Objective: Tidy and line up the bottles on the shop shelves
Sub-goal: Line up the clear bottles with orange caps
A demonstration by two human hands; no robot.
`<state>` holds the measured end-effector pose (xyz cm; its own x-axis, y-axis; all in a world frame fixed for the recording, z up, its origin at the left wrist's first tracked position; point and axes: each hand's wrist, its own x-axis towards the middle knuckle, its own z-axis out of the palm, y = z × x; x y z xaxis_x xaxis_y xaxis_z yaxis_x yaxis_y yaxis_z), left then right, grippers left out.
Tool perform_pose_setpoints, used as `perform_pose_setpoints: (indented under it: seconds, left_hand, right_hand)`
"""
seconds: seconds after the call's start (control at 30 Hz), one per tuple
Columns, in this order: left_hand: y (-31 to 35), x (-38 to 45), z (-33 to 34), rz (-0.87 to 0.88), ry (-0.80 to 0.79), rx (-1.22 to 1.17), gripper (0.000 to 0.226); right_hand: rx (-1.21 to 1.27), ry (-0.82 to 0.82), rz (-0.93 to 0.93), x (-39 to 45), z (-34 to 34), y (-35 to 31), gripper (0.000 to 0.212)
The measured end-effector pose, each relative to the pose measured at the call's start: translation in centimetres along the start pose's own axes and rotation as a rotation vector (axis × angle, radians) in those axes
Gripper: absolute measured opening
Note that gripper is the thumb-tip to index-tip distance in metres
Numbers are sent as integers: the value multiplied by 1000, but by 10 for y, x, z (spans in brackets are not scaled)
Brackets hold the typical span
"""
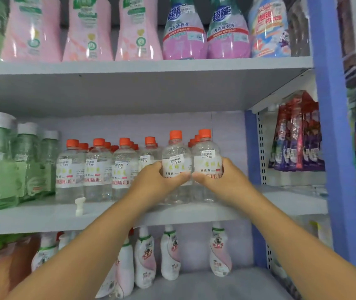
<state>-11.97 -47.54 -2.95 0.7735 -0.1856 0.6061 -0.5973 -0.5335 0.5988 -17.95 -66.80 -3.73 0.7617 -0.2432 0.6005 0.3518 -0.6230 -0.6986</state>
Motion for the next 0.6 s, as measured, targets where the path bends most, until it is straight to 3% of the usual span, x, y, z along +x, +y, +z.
perform_pose_setpoints:
  seconds: [0.2, 0.6]
  left_hand:
    - [-4, -1, -1, -67, -64, -119, 60]
    - [-8, -10, -1, -24, -49, -207, 59]
  right_hand:
    - [145, -121, 70, 3, -14, 14, 35]
    - [24, 8, 27, -8, -7, 6, 51]
